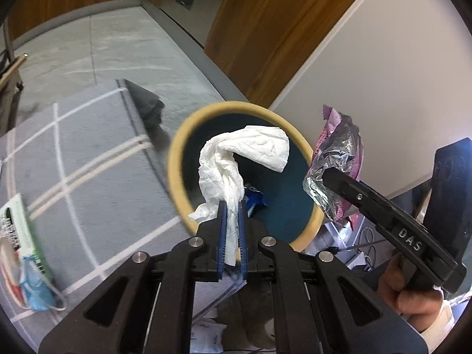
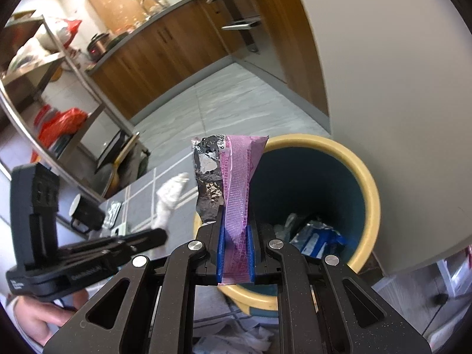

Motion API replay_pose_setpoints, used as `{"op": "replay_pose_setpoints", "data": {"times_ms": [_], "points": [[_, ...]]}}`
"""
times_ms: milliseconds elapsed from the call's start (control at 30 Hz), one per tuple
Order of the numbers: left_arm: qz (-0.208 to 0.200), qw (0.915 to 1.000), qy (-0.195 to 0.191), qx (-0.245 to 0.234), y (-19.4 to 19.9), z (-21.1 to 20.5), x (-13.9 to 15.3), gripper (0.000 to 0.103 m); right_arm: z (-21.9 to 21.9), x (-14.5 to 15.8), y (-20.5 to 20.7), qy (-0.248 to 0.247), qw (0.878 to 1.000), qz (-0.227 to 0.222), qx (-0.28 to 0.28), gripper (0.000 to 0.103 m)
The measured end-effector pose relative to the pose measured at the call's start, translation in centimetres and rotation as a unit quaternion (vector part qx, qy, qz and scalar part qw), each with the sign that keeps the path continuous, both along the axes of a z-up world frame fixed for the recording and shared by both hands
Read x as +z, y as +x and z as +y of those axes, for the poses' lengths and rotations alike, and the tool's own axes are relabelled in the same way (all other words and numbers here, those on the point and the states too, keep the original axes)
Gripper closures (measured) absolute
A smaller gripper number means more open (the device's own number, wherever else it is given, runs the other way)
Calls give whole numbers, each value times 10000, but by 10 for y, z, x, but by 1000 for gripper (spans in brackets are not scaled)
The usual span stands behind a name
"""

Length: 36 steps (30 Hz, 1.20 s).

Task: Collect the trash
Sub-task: 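Carry the tissue and pink wrapper over the bin and open both tools, then move the left tool to the red-floral paper cup while the right tool approaches the blue mask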

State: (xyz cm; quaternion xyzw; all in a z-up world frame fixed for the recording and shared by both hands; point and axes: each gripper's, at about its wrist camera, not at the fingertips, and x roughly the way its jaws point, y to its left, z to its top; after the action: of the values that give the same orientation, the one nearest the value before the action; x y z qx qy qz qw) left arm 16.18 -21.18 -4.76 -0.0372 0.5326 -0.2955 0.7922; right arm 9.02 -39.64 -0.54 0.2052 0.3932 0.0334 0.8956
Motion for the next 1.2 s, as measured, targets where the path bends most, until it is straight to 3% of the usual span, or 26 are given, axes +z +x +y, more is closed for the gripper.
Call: {"op": "replay_pose_setpoints", "data": {"times_ms": [233, 400, 833, 933, 1000, 1200], "points": [[135, 9994, 101, -301, 13, -34, -20, 88, -20, -6, -6, 107, 9993, 76, -347, 89], [243, 9991, 90, -328, 15, -37, -26, 55, -29, -12, -8, 111, 9985, 141, -511, 89], [-56, 9999, -50, 146, 17, 5, 7, 44, -15, -32, 11, -21, 9980, 545, -328, 89], [-117, 9996, -113, 222, 17, 17, 14, 44, -12, -38, 15, -54, 9972, 684, -293, 83], [-149, 9994, -131, 268, 16, 25, 19, 42, -11, -40, 17, -47, 9969, 736, -288, 72], [-333, 9984, -141, 434, 13, 52, 33, 41, -6, -39, 17, -43, 9973, 686, -274, 69]]}}
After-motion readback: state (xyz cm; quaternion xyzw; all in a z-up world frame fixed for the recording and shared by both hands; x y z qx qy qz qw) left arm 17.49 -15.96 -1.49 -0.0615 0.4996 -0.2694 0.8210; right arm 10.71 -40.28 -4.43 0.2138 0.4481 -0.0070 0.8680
